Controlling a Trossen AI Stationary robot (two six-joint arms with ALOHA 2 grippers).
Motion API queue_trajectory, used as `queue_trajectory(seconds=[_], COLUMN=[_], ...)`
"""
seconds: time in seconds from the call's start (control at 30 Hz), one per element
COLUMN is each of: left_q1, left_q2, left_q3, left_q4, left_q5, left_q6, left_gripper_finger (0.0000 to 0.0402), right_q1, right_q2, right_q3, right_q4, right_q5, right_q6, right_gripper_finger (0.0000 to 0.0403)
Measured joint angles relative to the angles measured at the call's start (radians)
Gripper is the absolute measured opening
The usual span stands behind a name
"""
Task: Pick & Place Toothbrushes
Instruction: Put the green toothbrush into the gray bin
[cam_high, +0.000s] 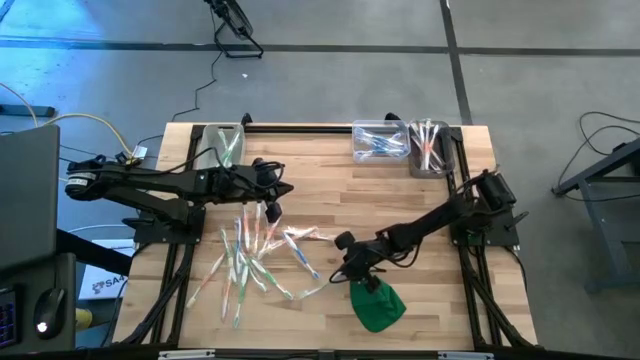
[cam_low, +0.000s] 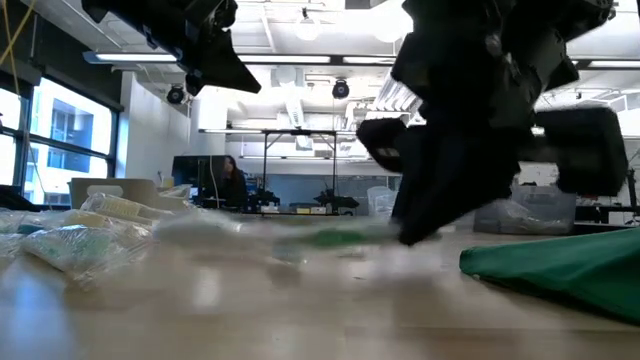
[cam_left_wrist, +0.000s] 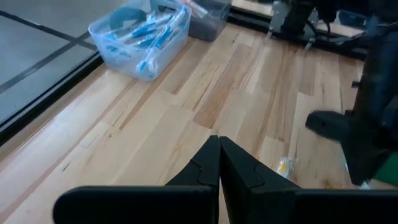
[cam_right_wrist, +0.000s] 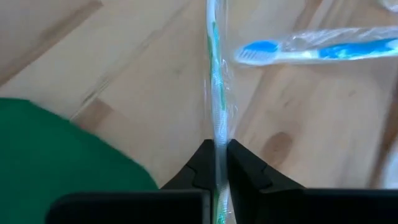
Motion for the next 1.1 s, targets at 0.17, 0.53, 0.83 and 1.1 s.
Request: queue_trajectory(seconds=[0.17,0.53,0.83,1.1], left_q1=[0.008,0.233,0.48,0.647], left_q2=[-0.021,-0.07,-0.033,0.011], left_q3=[-0.001,-0.001,-0.001,0.0], left_q4=[-0.003,-0.008,0.002,0.046], left_q5=[-0.013,0.067,0.247,0.408], left_q6=[0.041,0.116,0.223,0.274], left_gripper_finger=[0.0,0.0,0.0,0.0], right_q1=[-0.02,-0.146,-0.358,-0.531], right_q2=[-0.09,-0.311,-0.378,-0.373], right_q3=[0.001,0.004,0.003,0.002], right_q4=[-0.117,-0.287,-0.293,-0.214], right_q5=[0.003,0.014,-0.032,-0.074], right_q6=[0.0,0.003,-0.015,-0.044], right_gripper_finger=[0.0014,0.0014,0.0014,0.0014])
